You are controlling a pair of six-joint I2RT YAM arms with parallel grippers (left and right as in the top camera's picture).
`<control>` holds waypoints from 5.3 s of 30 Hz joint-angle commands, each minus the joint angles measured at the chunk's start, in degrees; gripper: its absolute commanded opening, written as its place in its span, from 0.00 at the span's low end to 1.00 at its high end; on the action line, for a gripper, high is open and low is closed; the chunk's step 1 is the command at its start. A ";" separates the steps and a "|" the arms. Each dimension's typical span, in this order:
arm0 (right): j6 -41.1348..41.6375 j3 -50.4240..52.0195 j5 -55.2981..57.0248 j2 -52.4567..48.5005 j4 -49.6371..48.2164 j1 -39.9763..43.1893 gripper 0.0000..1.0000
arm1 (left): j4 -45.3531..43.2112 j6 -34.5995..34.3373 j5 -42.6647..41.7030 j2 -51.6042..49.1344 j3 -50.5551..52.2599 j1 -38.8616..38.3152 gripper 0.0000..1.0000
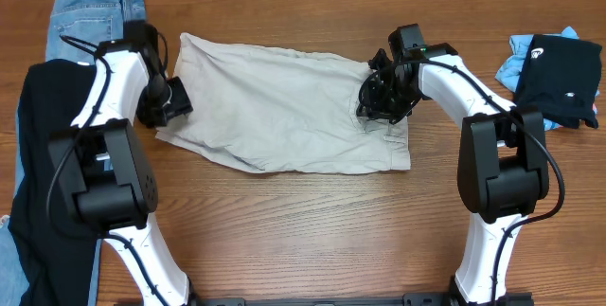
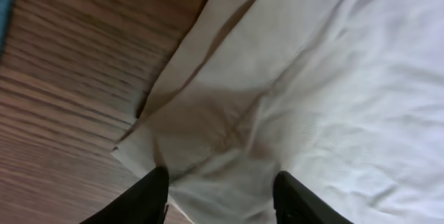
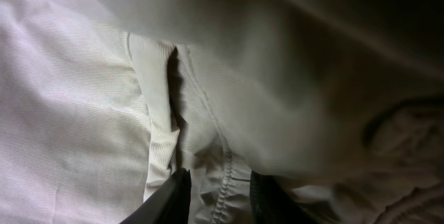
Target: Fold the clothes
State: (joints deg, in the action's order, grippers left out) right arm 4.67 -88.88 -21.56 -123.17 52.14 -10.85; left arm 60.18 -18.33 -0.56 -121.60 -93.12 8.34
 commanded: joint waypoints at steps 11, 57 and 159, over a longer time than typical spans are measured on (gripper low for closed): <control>0.02 0.42 5.70 -0.17 0.96 1.36 0.33 | 7.43 -3.39 10.27 0.96 1.53 0.50 0.04; -2.14 22.05 -7.89 17.88 -4.83 15.96 0.85 | 12.68 -4.61 3.91 9.86 -6.10 -1.73 0.68; -0.66 -25.88 1.95 -1.16 6.08 -29.38 0.04 | 12.35 -3.50 2.43 9.53 -6.01 -2.01 0.69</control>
State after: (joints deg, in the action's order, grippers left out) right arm 5.34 -113.36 -16.47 -125.32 58.08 -39.86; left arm 72.71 -22.33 2.15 -111.77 -98.52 6.61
